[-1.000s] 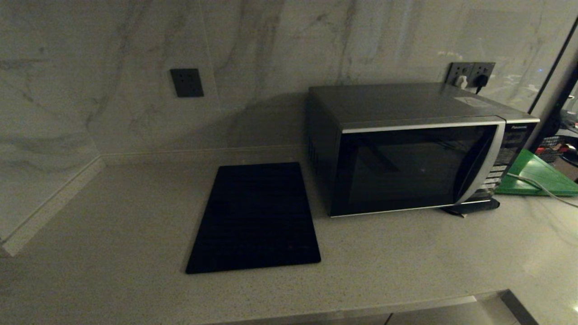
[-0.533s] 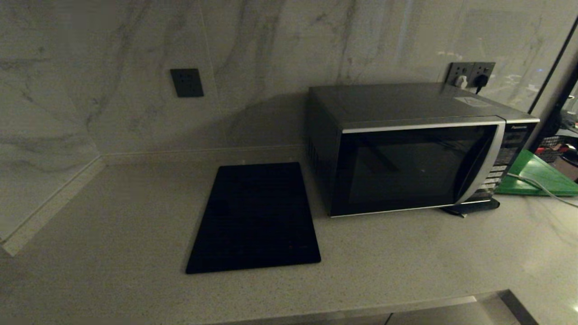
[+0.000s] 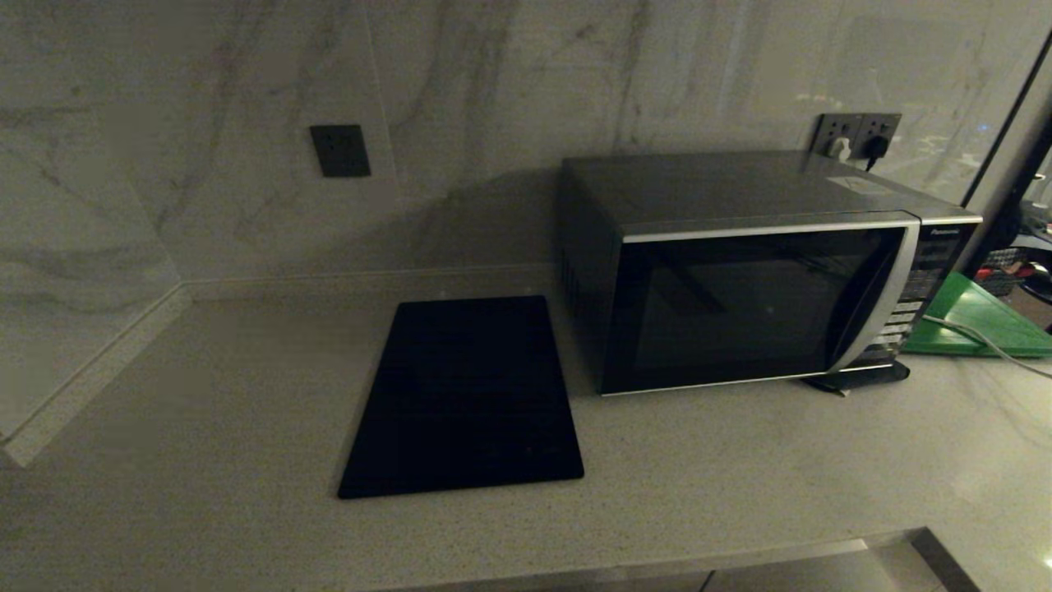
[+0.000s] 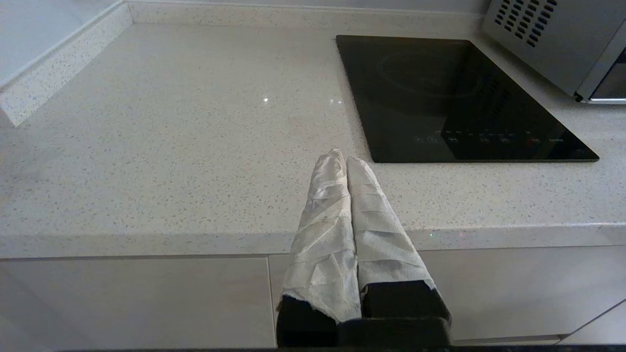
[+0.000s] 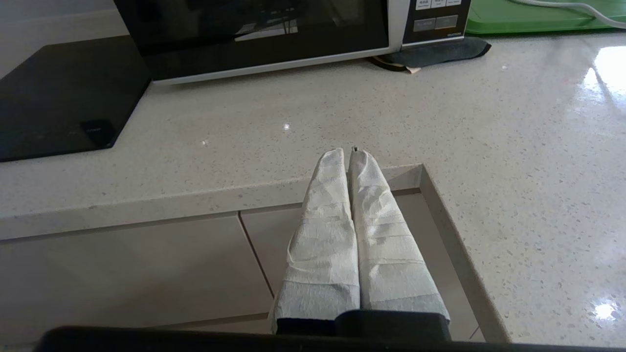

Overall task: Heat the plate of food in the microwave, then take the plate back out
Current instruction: Open the microwave oven

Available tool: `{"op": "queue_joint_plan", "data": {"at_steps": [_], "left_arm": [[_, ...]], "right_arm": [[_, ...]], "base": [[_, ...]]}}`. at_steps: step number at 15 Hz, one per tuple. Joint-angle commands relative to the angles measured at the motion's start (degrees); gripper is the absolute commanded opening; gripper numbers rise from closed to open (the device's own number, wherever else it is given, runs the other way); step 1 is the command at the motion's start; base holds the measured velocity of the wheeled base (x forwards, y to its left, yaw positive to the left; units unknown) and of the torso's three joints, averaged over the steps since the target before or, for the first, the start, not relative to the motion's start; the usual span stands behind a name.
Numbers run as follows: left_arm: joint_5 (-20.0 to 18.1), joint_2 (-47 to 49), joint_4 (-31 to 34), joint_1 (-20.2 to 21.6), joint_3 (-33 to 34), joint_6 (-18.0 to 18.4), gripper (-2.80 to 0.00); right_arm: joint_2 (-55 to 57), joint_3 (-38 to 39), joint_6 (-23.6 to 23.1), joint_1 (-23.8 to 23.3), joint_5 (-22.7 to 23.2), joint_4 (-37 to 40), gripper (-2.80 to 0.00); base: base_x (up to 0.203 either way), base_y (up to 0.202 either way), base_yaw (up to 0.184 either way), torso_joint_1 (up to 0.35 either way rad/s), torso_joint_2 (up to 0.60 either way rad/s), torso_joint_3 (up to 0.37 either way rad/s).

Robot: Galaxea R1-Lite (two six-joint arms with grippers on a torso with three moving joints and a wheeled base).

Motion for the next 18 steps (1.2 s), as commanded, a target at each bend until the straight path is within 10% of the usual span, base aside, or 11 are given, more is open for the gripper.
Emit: {"op": "queue_joint_plan", "data": {"at_steps": [1,12,18], "left_arm": [[0.02,0.09,-0.02,0.02,0.0,-0.04,-2.8],[0.02,0.09,-0.02,0.02,0.0,-0.04,-2.8],[0.02,0.09,-0.02,0.02,0.0,-0.04,-2.8]], "right_arm": [[0.02,0.09,0.05,0.02,0.01,-0.03,-2.8],[0.03,-0.53,-0.72,-0.07,-0.69,0.11,-2.8],[22.58,-28.79,0.37,-0.53,-7.24,1.15,-2.8]], "base": [[0.0,0.0,0.0,0.0,0.0,0.0],[0.0,0.0,0.0,0.0,0.0,0.0],[0.0,0.0,0.0,0.0,0.0,0.0]]}}
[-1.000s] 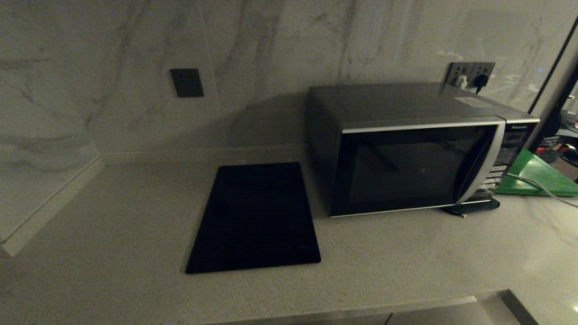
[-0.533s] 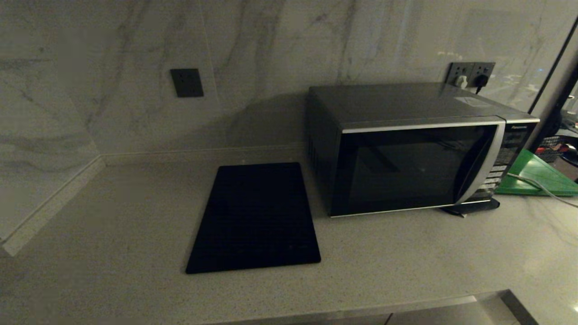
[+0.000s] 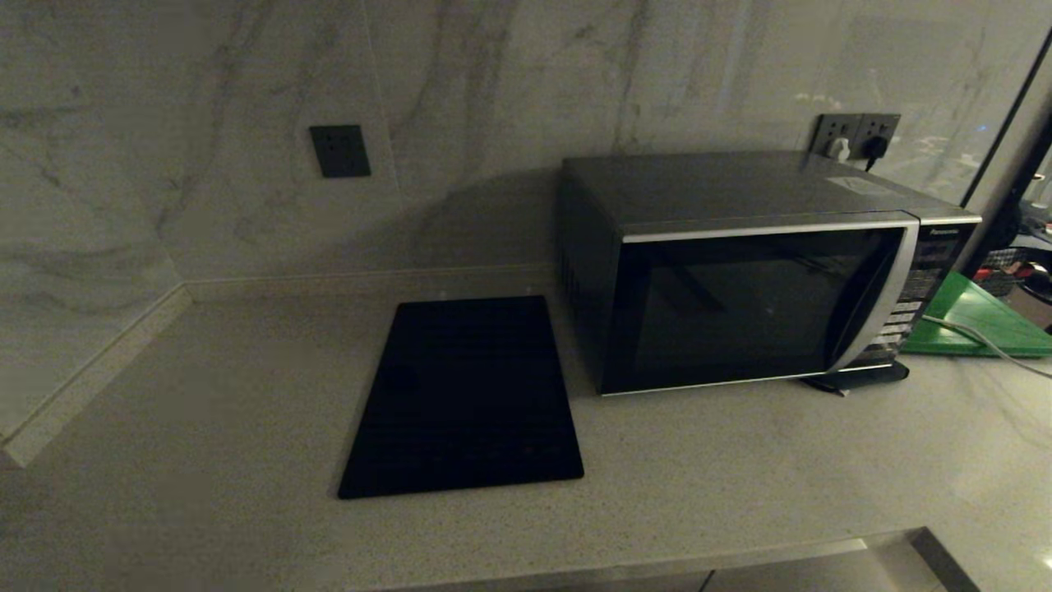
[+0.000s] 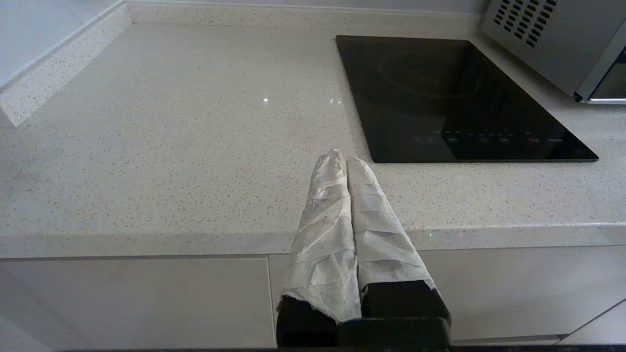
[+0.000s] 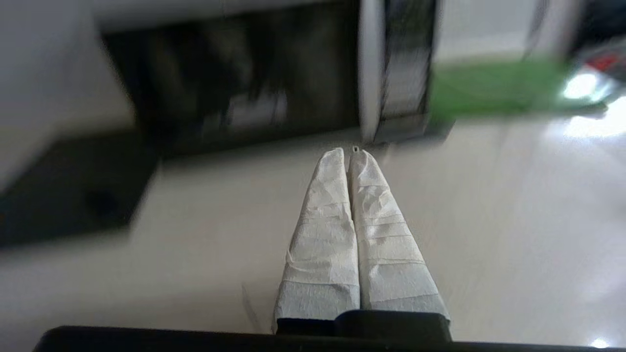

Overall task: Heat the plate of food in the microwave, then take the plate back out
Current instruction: Open the microwave oven

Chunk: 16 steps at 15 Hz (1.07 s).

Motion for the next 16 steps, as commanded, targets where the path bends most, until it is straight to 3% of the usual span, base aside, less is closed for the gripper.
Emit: {"op": "queue_joint_plan", "data": {"at_steps": [1,3,5,9,11,14,16], "left_arm": [[0.01,0.09,-0.04,0.02,0.0,-0.04,-2.8],[0.01,0.09,-0.04,0.02,0.0,-0.04,-2.8],[0.08,0.09,-0.04,0.02,0.0,-0.04,-2.8],[0.01,0.09,-0.04,0.02,0.0,-0.04,-2.8],[0.01,0.09,-0.04,0.02,0.0,-0.04,-2.8],[0.01,0.09,-0.04,0.02,0.0,-0.04,-2.8],[0.09,0.09,-0.04,0.02,0.0,-0.04,-2.8]], "right_arm": [[15.98,-12.62,0.1,-0.4,-5.22,1.12,-2.8],[24.66,-19.79,-0.62,-0.6,-14.21,2.76,-2.8],[31.44,-24.91,-5.85,-0.69,-25.51,3.55,-2.8],[41.87,-33.04,-12.65,-0.62,-36.0,4.83,-2.8],[45.63,-32.88,-12.56,-0.58,-41.08,5.14,-2.8],[49.18,-32.82,-12.47,-0.52,-58.47,4.9,-2.8],[50.22,-32.51,-12.36,-0.57,-60.56,4.59,-2.8]], "base": [[0.0,0.0,0.0,0.0,0.0,0.0],[0.0,0.0,0.0,0.0,0.0,0.0],[0.0,0.0,0.0,0.0,0.0,0.0],[0.0,0.0,0.0,0.0,0.0,0.0],[0.0,0.0,0.0,0.0,0.0,0.0],[0.0,0.0,0.0,0.0,0.0,0.0],[0.0,0.0,0.0,0.0,0.0,0.0]]}}
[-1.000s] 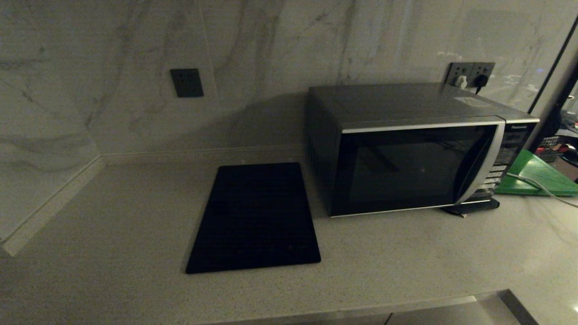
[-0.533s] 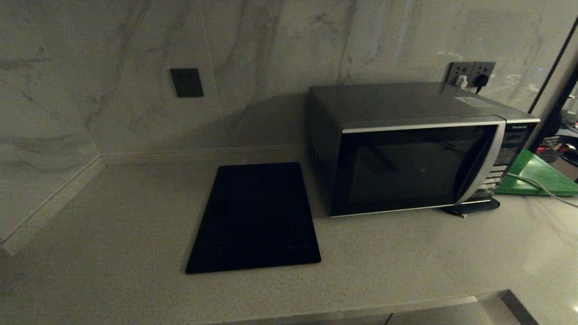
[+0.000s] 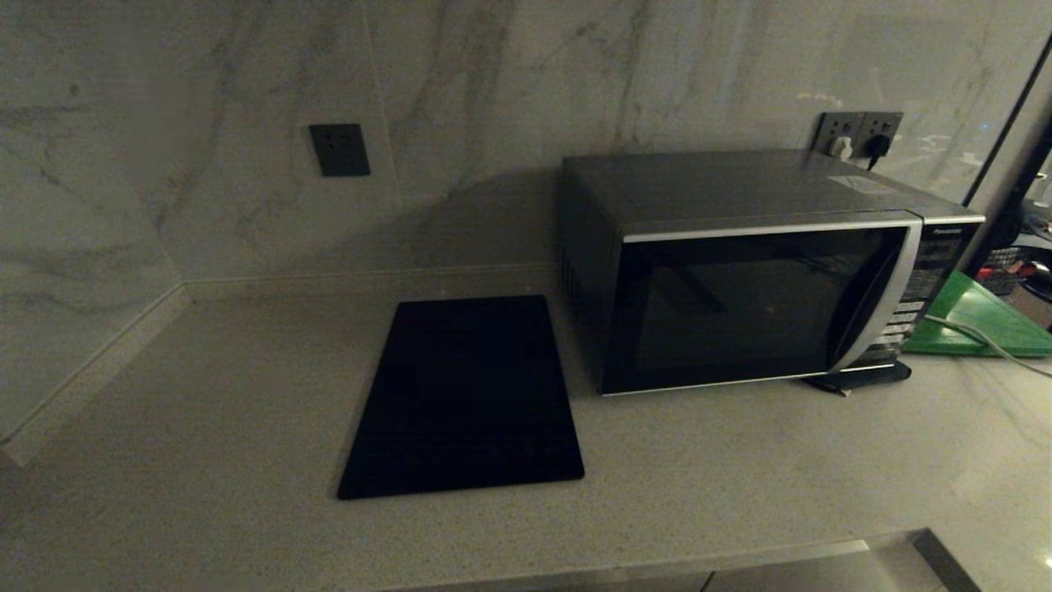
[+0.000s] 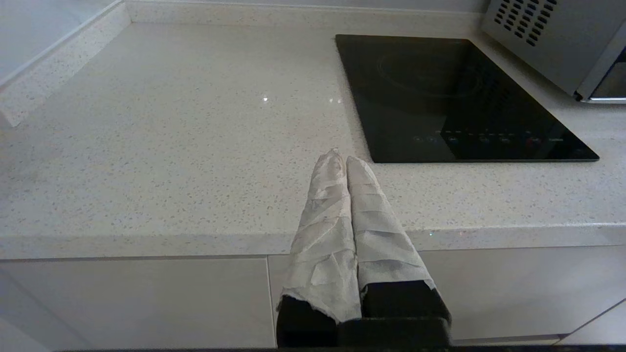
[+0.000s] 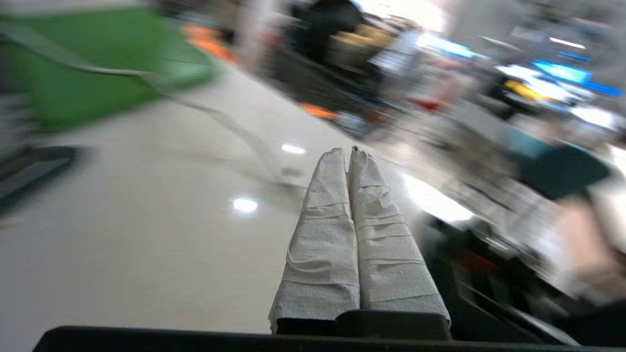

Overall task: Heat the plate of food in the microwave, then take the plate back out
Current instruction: Open the microwave oven

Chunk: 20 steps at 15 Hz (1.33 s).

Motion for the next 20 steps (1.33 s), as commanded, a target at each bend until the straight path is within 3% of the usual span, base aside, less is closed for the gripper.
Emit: {"op": "queue_joint_plan", "data": {"at_steps": [1,4,6,7,11,14,16,20], "left_arm": [[0.05,0.09,-0.02,0.02,0.0,-0.04,-2.8],[0.05,0.09,-0.02,0.02,0.0,-0.04,-2.8],[0.05,0.09,-0.02,0.02,0.0,-0.04,-2.8],[0.05,0.09,-0.02,0.02,0.0,-0.04,-2.8],[0.05,0.09,-0.02,0.02,0.0,-0.04,-2.8],[0.05,0.09,-0.02,0.02,0.0,-0.04,-2.8],[0.05,0.09,-0.02,0.02,0.0,-0.04,-2.8],[0.05,0.09,-0.02,0.02,0.0,-0.04,-2.8]], "right_arm": [[3.65,0.37,0.43,0.04,-2.1,-1.21,-2.8],[7.87,6.15,0.78,0.14,-2.55,-8.57,-2.8],[12.81,7.89,0.54,1.54,-3.16,-19.52,-2.8],[15.22,8.24,0.31,2.01,-3.58,-22.39,0.0],[26.08,5.9,0.36,2.67,-5.0,-34.13,0.0],[34.94,5.72,0.44,4.7,-13.62,-46.23,0.0],[38.0,5.98,0.37,6.59,-18.67,-49.38,0.0],[43.29,4.23,0.27,6.74,-19.71,-51.89,0.0]], "base": [[0.0,0.0,0.0,0.0,0.0,0.0],[0.0,0.0,0.0,0.0,0.0,0.0],[0.0,0.0,0.0,0.0,0.0,0.0],[0.0,0.0,0.0,0.0,0.0,0.0],[0.0,0.0,0.0,0.0,0.0,0.0],[0.0,0.0,0.0,0.0,0.0,0.0],[0.0,0.0,0.0,0.0,0.0,0.0],[0.0,0.0,0.0,0.0,0.0,0.0]]}}
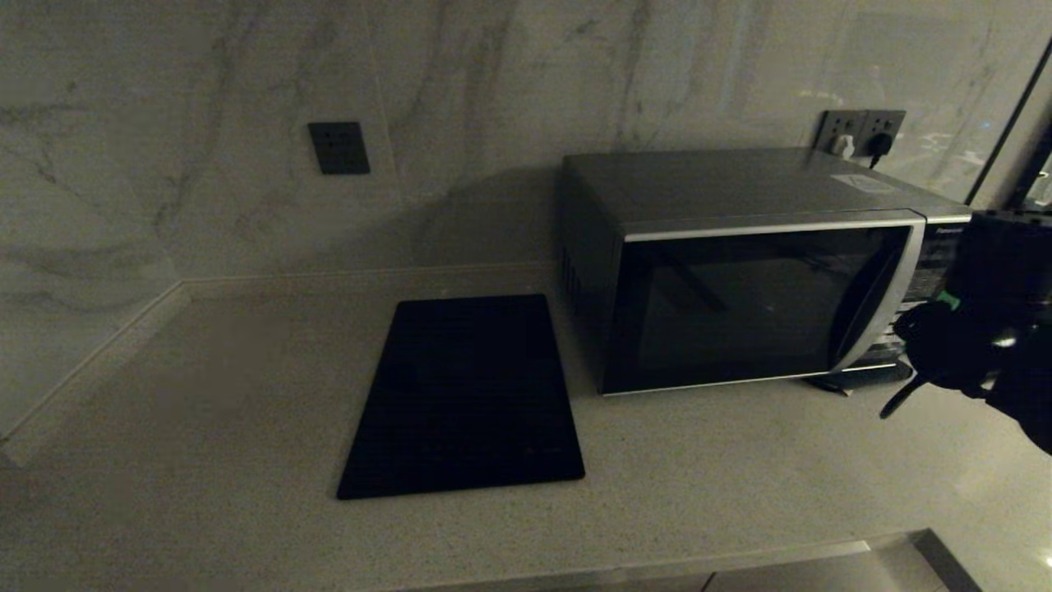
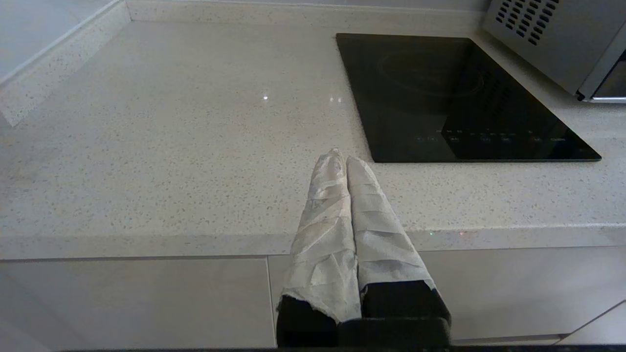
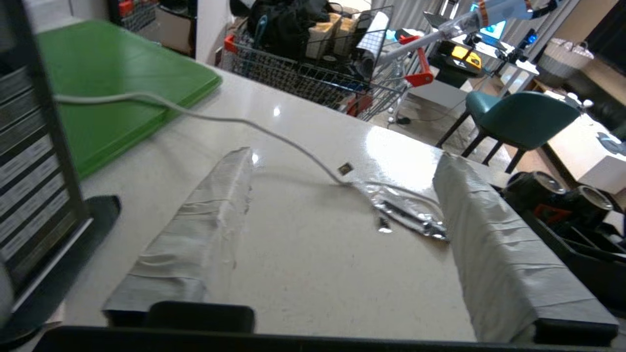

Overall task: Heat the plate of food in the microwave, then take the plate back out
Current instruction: Open the microwave oven

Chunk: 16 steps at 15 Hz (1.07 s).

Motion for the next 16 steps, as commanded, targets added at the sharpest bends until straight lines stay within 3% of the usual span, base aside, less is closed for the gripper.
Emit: {"op": "queue_joint_plan", "data": {"at_steps": [1,8,16], "left_arm": [[0.04,0.09,-0.04,0.02,0.0,-0.04,-2.8],[0.04,0.09,-0.04,0.02,0.0,-0.04,-2.8],[0.04,0.09,-0.04,0.02,0.0,-0.04,-2.8]], "right_arm": [[5.35,-1.81,-0.08,0.13,-0.37,-2.32,0.0],[14.57,-11.19,0.1,1.48,0.81,-4.91,0.0],[19.65,-15.24,0.03,6.14,0.88,-8.35,0.0]], "base": [[0.0,0.0,0.0,0.0,0.0,0.0],[0.0,0.0,0.0,0.0,0.0,0.0],[0.0,0.0,0.0,0.0,0.0,0.0]]}}
